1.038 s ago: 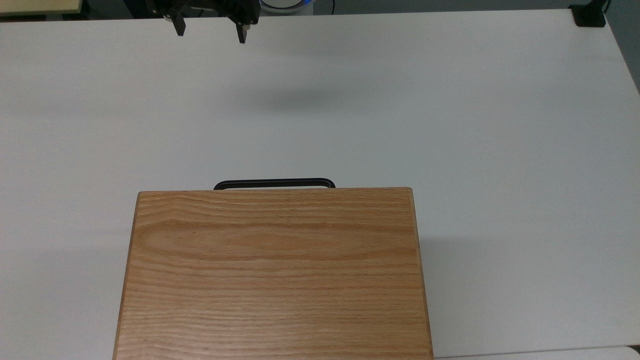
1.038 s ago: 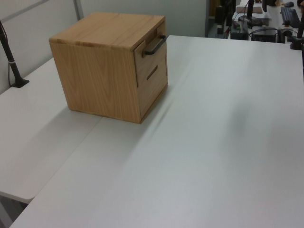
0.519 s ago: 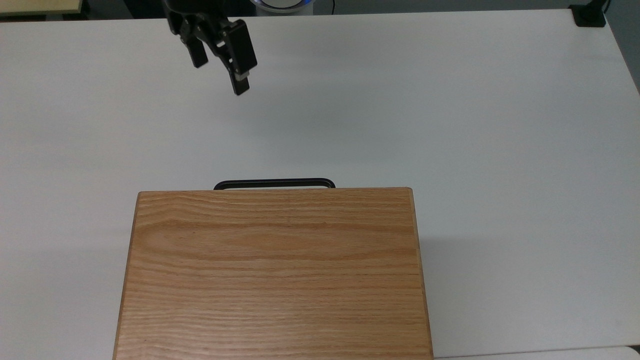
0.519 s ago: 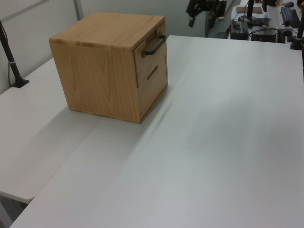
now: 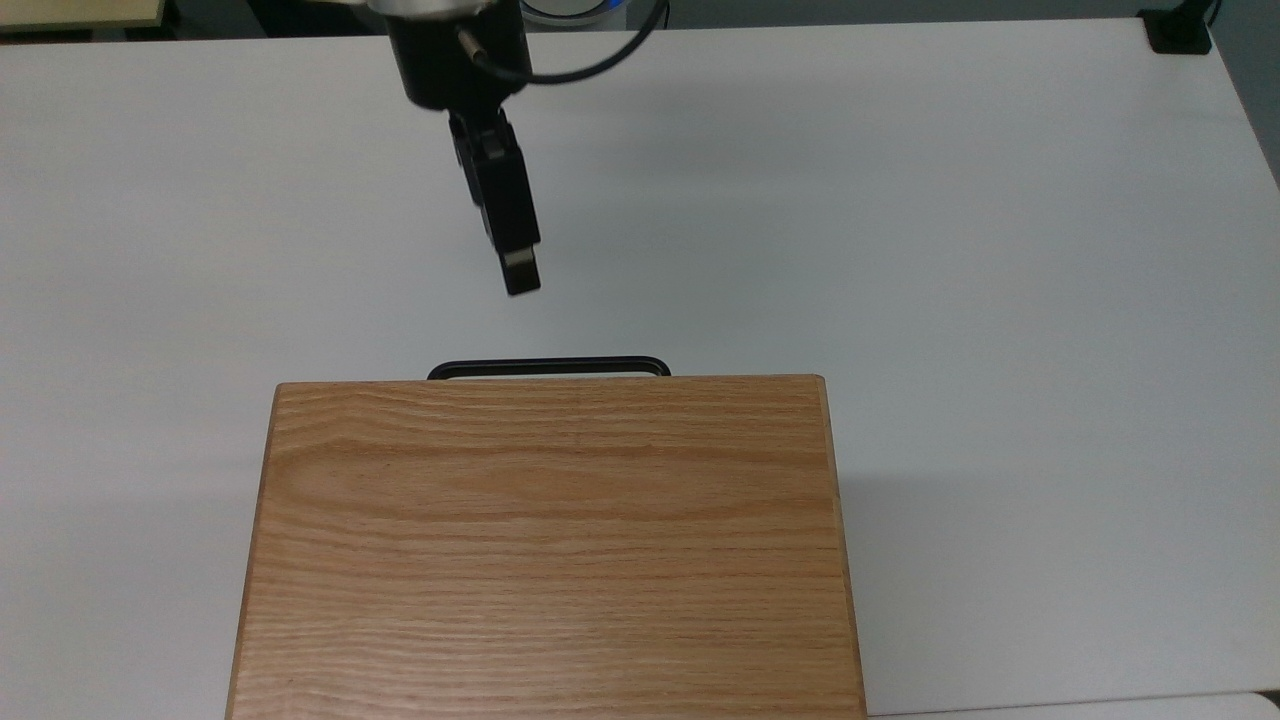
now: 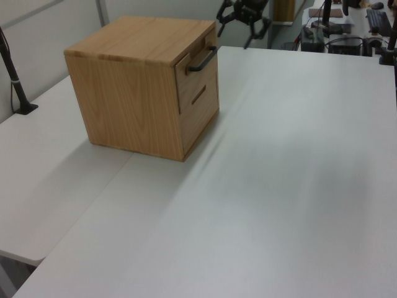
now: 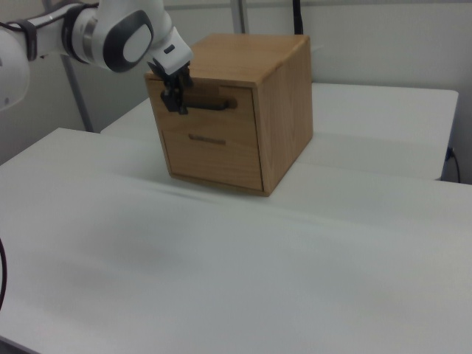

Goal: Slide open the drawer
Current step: 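Lower the gripper toward the black handle of the upper drawer, then close the gripper on the black drawer handle, then pull the handle away from the cabinet, sliding the drawer out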

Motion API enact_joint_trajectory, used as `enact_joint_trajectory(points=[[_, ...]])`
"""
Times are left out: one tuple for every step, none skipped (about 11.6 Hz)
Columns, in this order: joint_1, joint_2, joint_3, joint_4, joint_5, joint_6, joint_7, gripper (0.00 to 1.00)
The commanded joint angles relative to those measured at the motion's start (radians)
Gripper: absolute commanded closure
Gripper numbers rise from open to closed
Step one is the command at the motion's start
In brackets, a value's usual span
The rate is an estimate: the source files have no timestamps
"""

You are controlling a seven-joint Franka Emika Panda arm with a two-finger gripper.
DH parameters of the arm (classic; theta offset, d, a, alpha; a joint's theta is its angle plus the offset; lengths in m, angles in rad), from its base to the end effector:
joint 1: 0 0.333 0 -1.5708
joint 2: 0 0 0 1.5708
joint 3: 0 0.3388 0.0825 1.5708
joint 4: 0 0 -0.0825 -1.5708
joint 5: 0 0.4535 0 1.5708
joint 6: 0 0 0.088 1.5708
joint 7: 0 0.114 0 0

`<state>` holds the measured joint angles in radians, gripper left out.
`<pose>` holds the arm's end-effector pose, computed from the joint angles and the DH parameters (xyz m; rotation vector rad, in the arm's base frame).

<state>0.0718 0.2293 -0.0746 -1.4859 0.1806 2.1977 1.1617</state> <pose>0.7488 0.0112 0.6014 -2.2192 1.5650 -0.4435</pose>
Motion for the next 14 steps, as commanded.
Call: enact_joint_trajectory(points=[[0.051, 0.050, -0.036, -0.004, 0.014, 0.169, 0.043, 0.29], [0.066, 0.068, -0.050, -0.001, 0.007, 0.180, 0.039, 0.30], [0.084, 0.083, -0.054, -0.001, 0.004, 0.182, 0.036, 0.32], [0.091, 0.096, -0.054, -0.001, -0.006, 0.183, 0.036, 0.38], [0.091, 0.100, -0.054, -0.002, -0.007, 0.194, 0.036, 0.41], [0.095, 0.120, -0.053, -0.002, -0.007, 0.214, 0.039, 0.43], [0.097, 0.137, -0.054, -0.002, -0.007, 0.243, 0.042, 0.44], [0.095, 0.148, -0.053, -0.004, -0.007, 0.275, 0.041, 0.52], [0.094, 0.150, -0.053, -0.004, -0.007, 0.292, 0.039, 0.64], [0.094, 0.147, -0.054, -0.004, -0.007, 0.292, 0.036, 0.75], [0.095, 0.137, -0.062, -0.010, -0.004, 0.290, 0.035, 0.80], [0.097, 0.125, -0.065, -0.031, -0.003, 0.290, 0.035, 0.84], [0.097, 0.105, -0.065, -0.052, -0.003, 0.290, 0.033, 0.86], [0.098, 0.079, -0.063, -0.086, -0.004, 0.290, 0.027, 0.89]])
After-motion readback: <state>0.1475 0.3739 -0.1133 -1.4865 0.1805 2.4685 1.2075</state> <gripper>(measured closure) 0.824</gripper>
